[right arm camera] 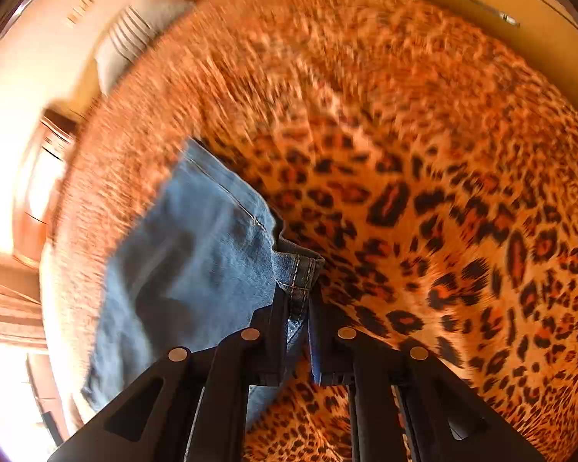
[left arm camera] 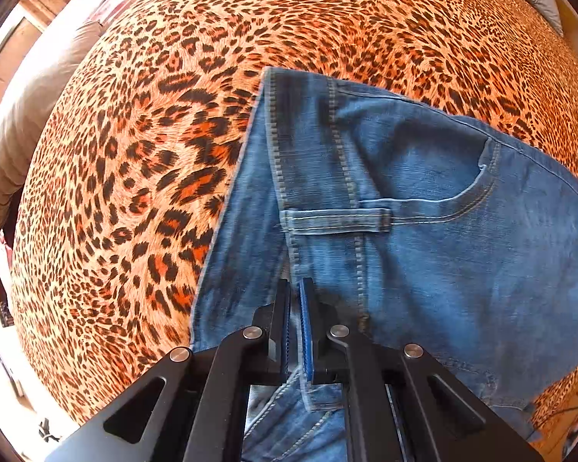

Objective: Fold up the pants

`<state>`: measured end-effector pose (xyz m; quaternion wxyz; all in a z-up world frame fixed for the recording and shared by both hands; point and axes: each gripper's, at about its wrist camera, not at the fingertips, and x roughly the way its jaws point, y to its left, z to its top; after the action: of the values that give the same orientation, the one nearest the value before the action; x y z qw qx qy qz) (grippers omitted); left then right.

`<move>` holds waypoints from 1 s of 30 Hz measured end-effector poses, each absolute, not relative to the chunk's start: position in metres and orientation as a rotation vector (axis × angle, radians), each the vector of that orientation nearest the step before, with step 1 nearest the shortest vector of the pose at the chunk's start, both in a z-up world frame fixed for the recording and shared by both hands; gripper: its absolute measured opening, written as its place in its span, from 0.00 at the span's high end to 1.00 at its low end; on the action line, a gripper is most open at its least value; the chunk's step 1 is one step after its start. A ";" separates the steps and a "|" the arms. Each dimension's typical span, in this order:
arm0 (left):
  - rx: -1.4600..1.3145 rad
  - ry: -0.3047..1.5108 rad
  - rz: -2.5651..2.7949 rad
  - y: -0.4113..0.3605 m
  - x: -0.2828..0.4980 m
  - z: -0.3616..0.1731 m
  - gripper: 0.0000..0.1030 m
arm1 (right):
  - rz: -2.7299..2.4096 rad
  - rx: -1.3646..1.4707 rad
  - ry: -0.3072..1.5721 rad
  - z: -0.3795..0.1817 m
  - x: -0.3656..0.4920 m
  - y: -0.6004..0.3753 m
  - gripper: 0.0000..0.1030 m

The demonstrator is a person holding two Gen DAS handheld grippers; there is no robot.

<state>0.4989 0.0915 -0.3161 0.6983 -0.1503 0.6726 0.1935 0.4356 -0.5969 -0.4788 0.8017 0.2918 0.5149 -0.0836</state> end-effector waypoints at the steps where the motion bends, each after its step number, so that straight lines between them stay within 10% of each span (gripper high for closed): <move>1: -0.322 1.510 0.428 0.090 0.500 -0.321 0.95 | -0.193 0.601 1.124 -0.482 0.428 -0.602 0.92; 9: -0.488 1.447 0.293 0.123 0.521 -0.319 0.92 | -0.235 0.698 1.161 -0.481 0.416 -0.643 0.62; 13: -0.545 1.393 0.286 0.160 0.558 -0.318 0.51 | -0.241 0.615 1.143 -0.454 0.442 -0.649 0.57; 30: -0.656 1.482 0.252 0.169 0.627 -0.348 0.43 | -0.074 0.440 1.278 -0.503 0.575 -0.563 0.45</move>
<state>0.6266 0.1691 -0.3482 0.6820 -0.2923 0.6609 0.1123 0.5747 -0.5633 -0.5027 0.7794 0.2036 0.5915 -0.0341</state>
